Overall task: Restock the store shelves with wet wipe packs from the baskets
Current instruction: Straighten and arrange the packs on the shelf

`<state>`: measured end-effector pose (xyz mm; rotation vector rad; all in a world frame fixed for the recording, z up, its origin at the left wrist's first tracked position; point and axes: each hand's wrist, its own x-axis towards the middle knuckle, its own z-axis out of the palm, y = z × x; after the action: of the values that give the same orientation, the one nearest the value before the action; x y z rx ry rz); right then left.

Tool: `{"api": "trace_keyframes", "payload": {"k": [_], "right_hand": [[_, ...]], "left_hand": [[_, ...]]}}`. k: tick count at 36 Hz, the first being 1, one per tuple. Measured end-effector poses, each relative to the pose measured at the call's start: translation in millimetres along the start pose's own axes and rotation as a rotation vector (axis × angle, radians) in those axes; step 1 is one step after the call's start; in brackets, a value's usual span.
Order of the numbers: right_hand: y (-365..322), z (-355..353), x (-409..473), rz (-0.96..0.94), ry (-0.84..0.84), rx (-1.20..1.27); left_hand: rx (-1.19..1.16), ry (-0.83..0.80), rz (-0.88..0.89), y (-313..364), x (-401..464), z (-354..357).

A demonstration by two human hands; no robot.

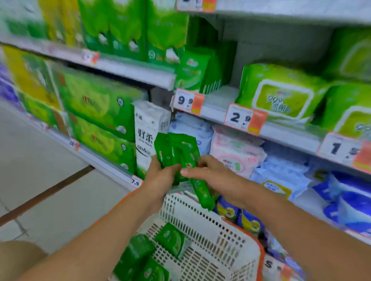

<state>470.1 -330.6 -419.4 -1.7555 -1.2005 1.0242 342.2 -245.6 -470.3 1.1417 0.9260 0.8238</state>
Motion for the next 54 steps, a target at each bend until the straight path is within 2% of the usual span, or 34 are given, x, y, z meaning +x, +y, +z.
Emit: {"api": "trace_keyframes", "payload": {"k": [2, 6, 11, 15, 21, 26, 31, 35, 39, 42, 44, 47, 49, 51, 54], "right_hand": [[-10, -12, 2, -0.033, 0.096, -0.018], [-18, -22, 18, -0.205, 0.402, 0.053], [-15, -27, 40, -0.267, 0.531, 0.144], [-17, -28, 56, -0.289, 0.509, 0.192], [-10, -36, 69, -0.165, 0.349, 0.349], [-11, -48, 72, -0.098, 0.136, 0.562], [-13, -36, 73, -0.173, -0.035, 0.747], [-13, -40, 70, -0.221, -0.036, 0.638], [-13, -69, 60, -0.289, 0.137, 0.369], [-21, -91, 50, -0.325, 0.217, 0.322], [-38, -104, 38, -0.381, 0.196, 0.273], [-76, -116, 25, -0.437, 0.086, 0.065], [-97, -124, 28, -0.437, 0.085, -0.036], [-115, -130, 38, -0.433, 0.153, -0.06], [-134, -143, 59, -0.387, 0.327, -0.017]], "left_hand": [[-0.029, -0.057, 0.006, 22, 0, 5], [-0.098, -0.125, 0.015, 54, 5, 15], [-0.133, -0.207, 0.073, 61, 25, 26], [0.041, -0.336, 0.166, 55, 34, 42], [0.132, -0.445, 0.118, 46, 58, 34], [0.123, -0.441, 0.089, 48, 73, 20], [0.247, -0.393, 0.138, 50, 72, 23], [0.271, -0.364, 0.176, 53, 72, 30], [0.333, -0.334, 0.244, 71, 69, 34], [0.444, -0.363, 0.315, 87, 66, 37], [0.479, -0.386, 0.345, 102, 65, 38], [0.596, -0.501, 0.402, 134, 63, 41], [0.654, -0.539, 0.45, 154, 71, 43], [0.568, -0.471, 0.492, 163, 87, 46], [0.374, -0.278, 0.581, 155, 112, 51]]}}
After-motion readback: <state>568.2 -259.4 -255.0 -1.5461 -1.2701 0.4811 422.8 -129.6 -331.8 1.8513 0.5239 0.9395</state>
